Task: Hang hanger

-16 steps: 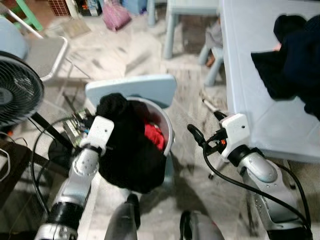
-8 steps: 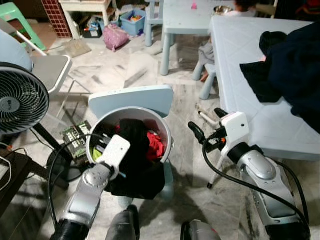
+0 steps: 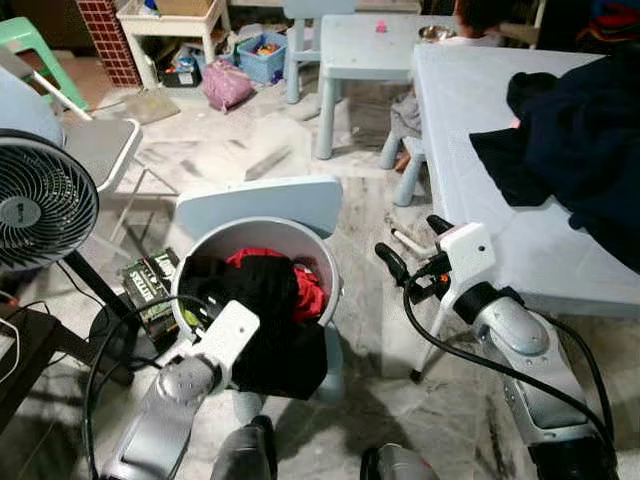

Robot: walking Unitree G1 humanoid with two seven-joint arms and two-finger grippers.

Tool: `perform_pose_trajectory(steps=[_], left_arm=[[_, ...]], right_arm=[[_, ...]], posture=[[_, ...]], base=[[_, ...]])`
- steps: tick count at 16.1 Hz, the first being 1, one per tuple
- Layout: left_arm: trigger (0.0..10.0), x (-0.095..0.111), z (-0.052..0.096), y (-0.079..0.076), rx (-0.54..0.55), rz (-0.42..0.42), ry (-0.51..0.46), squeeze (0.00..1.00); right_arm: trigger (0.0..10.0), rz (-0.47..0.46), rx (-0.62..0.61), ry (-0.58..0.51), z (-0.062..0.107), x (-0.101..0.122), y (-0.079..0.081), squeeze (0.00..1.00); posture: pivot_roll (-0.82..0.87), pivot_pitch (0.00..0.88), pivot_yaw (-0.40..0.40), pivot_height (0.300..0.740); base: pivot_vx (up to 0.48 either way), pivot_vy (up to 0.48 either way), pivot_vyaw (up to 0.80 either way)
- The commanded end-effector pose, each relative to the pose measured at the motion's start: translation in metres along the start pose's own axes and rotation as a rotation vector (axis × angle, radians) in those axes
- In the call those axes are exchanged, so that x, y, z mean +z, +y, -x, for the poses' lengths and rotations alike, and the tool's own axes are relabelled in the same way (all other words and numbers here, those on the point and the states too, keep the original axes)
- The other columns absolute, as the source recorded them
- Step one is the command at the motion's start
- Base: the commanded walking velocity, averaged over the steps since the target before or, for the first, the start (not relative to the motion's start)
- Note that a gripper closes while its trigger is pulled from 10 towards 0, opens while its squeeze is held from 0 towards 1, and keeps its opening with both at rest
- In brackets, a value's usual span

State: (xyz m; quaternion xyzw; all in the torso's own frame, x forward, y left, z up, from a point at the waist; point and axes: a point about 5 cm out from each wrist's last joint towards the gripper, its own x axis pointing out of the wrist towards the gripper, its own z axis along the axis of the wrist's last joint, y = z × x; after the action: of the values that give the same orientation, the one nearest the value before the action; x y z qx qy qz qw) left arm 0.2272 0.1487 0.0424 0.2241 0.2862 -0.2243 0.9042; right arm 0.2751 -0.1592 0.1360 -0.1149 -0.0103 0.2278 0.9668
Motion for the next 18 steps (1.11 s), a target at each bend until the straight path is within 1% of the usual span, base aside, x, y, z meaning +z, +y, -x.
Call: perform_pose_trajectory(steps=[1, 2, 4, 6, 7, 9, 11, 12, 13, 14, 15, 16, 18], left_arm=[[10.0, 0.003, 0.003, -0.002, 0.017, -0.009, -0.024, 1.0], [10.0, 0.006, 0.004, 0.002, 0.069, -0.018, -0.056, 1.0], [10.0, 0.01, 0.008, 0.011, 0.155, 0.013, -0.106, 1.0], [10.0, 0.011, 0.011, 0.022, 0.236, 0.035, -0.135, 1.0], [10.0, 0.015, 0.014, 0.034, 0.321, 0.099, -0.163, 1.0], [10.0, 0.019, 0.016, 0.045, 0.373, 0.165, -0.194, 1.0], [10.0, 0.02, 0.013, 0.05, 0.386, 0.183, -0.193, 1.0], [10.0, 0.018, 0.008, 0.05, 0.364, 0.231, -0.179, 1.0], [10.0, 0.021, 0.005, 0.052, 0.36, 0.252, -0.188, 1.0], [10.0, 0.032, 0.001, 0.053, 0.354, 0.343, -0.236, 0.0], [10.0, 0.038, 0.0, 0.053, 0.347, 0.37, -0.267, 0.0], [10.0, 0.046, -0.002, 0.052, 0.326, 0.375, -0.3, 0.0], [10.0, 0.052, -0.004, 0.052, 0.325, 0.417, -0.352, 0.0]], right_arm=[[10.0, 0.011, 0.008, -0.003, -0.002, 0.0, 0.0, 0.0], [10.0, 0.01, 0.011, -0.003, -0.003, 0.0, 0.001, 0.0], [10.0, 0.012, 0.016, -0.002, -0.003, -0.001, 0.002, 0.0], [10.0, 0.015, 0.017, 0.0, -0.003, -0.002, 0.002, 0.0], [10.0, 0.017, 0.017, 0.001, -0.003, -0.002, 0.001, 0.0], [10.0, 0.018, 0.02, 0.003, -0.004, -0.003, 0.001, 0.0], [10.0, 0.018, 0.025, 0.004, -0.004, -0.003, 0.003, 0.0], [10.0, 0.019, 0.028, 0.003, -0.005, -0.003, 0.004, 0.0], [10.0, 0.02, 0.029, 0.003, -0.005, -0.003, 0.004, 0.0], [10.0, 0.02, 0.025, 0.003, -0.005, -0.004, 0.004, 0.0], [10.0, 0.018, 0.019, 0.0, -0.004, -0.003, 0.003, 0.0], [10.0, 0.012, 0.006, -0.006, -0.005, -0.003, 0.003, 0.0], [10.0, -0.002, -0.013, -0.015, -0.006, -0.003, 0.003, 0.0]], posture=[[-0.03, 0.084, 0.01, 0.74], [-0.03, 0.084, 0.01, 0.74], [-0.03, 0.085, 0.011, 0.74], [-0.03, 0.086, 0.009, 0.74], [-0.03, 0.087, 0.008, 0.74], [-0.02, 0.089, 0.005, 0.74], [-0.02, 0.089, 0.005, 0.74], [-0.02, 0.089, 0.005, 0.74], [-0.02, 0.089, 0.005, 0.74], [-0.03, 0.081, 0.009, 0.74], [-0.03, 0.079, 0.015, 0.74], [-0.04, 0.069, 0.024, 0.74], [-0.04, 0.061, 0.031, 0.74]], base=[[0.0, 0.0, 0.0], [0.0, 0.0, 0.0], [0.0, 0.0, 0.0], [0.0, 0.0, 0.0], [0.0, 0.0, 0.0], [0.0, 0.0, 0.0], [0.0, 0.0, 0.0], [0.0, 0.0, 0.0], [0.0, 0.0, 0.0], [0.0, 0.0, 0.0], [0.0, 0.0, 0.0], [0.0, 0.0, 0.0], [0.0, 0.0, 0.0]])
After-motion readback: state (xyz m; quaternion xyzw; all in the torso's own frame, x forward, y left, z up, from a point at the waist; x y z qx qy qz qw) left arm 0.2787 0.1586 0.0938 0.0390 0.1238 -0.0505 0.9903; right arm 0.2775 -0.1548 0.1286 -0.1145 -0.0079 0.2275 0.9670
